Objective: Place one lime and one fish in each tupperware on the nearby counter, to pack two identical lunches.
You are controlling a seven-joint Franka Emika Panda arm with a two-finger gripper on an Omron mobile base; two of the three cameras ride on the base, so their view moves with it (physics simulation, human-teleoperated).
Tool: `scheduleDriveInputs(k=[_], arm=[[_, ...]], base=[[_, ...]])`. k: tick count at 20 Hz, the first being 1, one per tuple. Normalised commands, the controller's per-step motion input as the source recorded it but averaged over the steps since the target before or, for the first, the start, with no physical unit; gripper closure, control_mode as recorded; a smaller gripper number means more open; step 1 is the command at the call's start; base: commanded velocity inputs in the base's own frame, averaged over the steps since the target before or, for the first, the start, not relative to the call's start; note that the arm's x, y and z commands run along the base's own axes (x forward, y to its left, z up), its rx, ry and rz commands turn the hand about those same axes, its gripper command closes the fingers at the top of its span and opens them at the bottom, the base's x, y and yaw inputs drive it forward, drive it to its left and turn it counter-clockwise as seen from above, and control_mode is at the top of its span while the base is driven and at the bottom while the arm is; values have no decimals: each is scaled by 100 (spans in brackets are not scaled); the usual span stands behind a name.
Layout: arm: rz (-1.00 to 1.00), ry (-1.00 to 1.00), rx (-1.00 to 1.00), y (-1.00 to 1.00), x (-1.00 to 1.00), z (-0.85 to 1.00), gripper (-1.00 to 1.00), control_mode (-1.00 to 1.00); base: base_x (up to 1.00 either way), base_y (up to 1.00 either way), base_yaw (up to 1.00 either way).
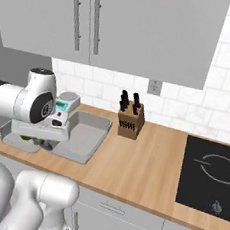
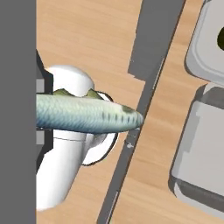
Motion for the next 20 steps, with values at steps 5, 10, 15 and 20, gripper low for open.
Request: scheduleDriveInputs(k=[5,10,15,20], arm=[[4,5,0,0,100,19,100,-100],[0,18,0,0,100,2,100,-100],[0,7,0,0,100,-61,100,-100],[0,1,0,12,100,-100,100,-100]], base=[[0,0,0],[0,0,0],[0,0,0],[0,0,0]])
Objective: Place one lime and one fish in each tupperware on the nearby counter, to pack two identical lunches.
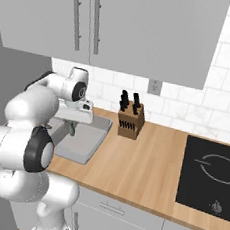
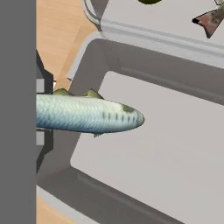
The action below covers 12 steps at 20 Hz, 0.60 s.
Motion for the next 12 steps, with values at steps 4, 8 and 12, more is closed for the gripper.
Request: scheduleDriveInputs(k=[4,8,12], arm=[[0,0,0,8,100,-59,100,-100],[0,0,0,12,96,-27,100,-100],[0,0,0,14,88,-16,100,-100]], base=[[0,0,0],[0,0,0],[0,0,0]])
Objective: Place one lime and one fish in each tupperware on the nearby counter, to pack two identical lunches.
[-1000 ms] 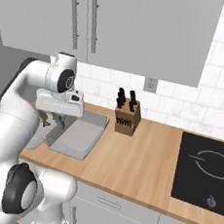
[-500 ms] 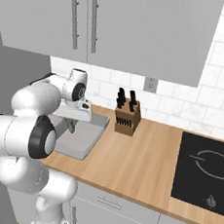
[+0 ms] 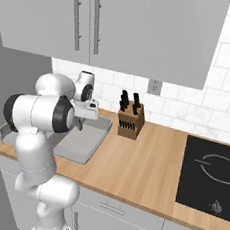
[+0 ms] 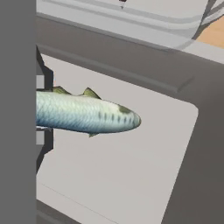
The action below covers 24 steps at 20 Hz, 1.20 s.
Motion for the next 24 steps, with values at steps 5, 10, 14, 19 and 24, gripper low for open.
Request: scheduleDriveInputs(k=[5,10,14,19,24], arm=[[0,-1,0,0,18,-48,100,-100],[0,-10,0,0,-9,-56,100,-100],[0,-27,0,0,-56,-10,100,-100],[0,-26,0,0,-22,-3,100,-100],[0,-5,0,0,18,0,100,-100]], base=[[0,0,0],[0,0,0],[0,0,0],[0,0,0],[0,0,0]])
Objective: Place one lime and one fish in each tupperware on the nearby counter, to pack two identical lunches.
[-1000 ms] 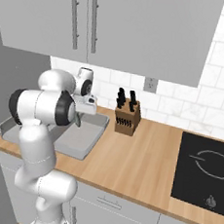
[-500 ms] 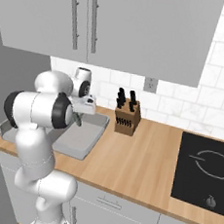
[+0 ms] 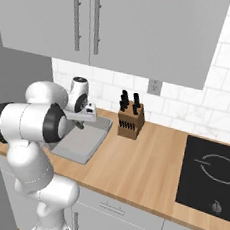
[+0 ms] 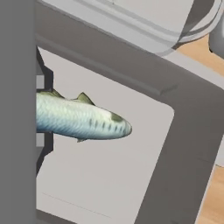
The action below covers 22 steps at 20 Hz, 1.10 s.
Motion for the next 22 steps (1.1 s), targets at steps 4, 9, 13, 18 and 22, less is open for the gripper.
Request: scheduleDriveInputs(k=[4,9,13,18,22], arm=[[0,0,0,0,22,0,100,-100],[0,0,0,2,23,0,-100,-100],[0,3,0,0,1,9,-100,-100],[0,3,0,1,0,5,-100,-100],[0,0,0,0,-55,36,-100,-100]], base=[[0,0,0],[0,0,0],[0,0,0],[0,0,0],[0,0,0]])
